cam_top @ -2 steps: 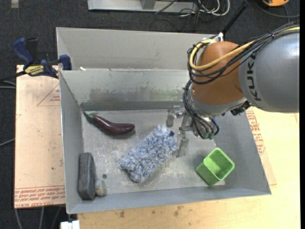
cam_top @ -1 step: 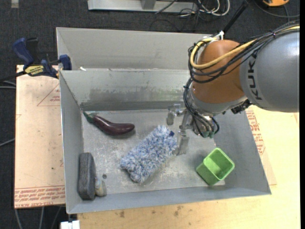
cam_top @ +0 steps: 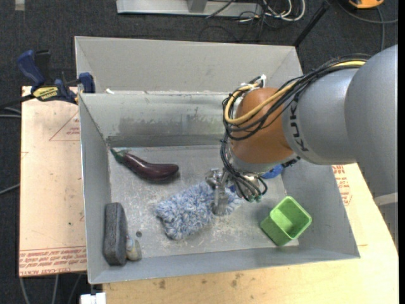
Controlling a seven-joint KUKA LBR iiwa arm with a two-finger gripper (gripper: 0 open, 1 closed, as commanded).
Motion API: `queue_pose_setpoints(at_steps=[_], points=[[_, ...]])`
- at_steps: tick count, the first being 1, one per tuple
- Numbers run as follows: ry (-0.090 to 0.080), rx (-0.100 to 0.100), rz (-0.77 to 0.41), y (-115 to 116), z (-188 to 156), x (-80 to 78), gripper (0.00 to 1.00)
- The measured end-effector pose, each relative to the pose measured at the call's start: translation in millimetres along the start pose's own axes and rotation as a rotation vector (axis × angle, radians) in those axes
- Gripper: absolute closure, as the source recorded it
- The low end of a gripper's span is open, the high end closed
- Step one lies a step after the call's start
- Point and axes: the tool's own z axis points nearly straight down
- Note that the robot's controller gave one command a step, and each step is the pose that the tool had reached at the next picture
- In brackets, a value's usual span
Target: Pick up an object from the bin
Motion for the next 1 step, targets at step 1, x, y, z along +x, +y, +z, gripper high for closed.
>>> queue_pose_setpoints(at_steps=[1], points=[[0.0, 0.0, 0.0, -0.1, -0.1, 0.0, 1.0]])
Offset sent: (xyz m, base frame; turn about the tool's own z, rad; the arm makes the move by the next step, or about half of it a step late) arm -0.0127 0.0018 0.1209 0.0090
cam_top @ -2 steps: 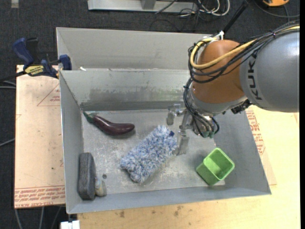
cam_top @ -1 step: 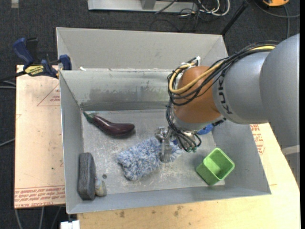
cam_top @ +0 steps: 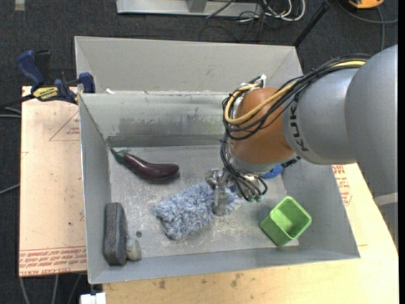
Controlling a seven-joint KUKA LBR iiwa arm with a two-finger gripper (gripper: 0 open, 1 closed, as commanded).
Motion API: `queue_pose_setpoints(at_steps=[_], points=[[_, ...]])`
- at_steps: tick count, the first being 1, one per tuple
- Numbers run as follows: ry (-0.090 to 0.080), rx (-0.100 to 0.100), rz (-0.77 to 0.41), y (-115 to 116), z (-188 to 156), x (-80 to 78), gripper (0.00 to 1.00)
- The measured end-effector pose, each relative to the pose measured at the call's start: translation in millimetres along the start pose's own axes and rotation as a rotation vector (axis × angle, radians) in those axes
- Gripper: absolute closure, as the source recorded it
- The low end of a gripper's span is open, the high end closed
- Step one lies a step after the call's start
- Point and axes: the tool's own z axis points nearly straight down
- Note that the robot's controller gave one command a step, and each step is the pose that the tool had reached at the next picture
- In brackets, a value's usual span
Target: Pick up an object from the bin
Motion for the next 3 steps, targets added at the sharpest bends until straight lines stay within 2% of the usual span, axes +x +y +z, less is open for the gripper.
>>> queue_pose_setpoints(at_steps=[1, 2, 3], points=[[0.003, -0.001, 0.009, 3.1, -120.7, 11.2, 1.0], [0.003, -0.001, 0.01, 3.1, -120.7, 11.2, 1.0], [0.002, -0.001, 0.014, -10.6, -185.4, -12.2, 1.0]])
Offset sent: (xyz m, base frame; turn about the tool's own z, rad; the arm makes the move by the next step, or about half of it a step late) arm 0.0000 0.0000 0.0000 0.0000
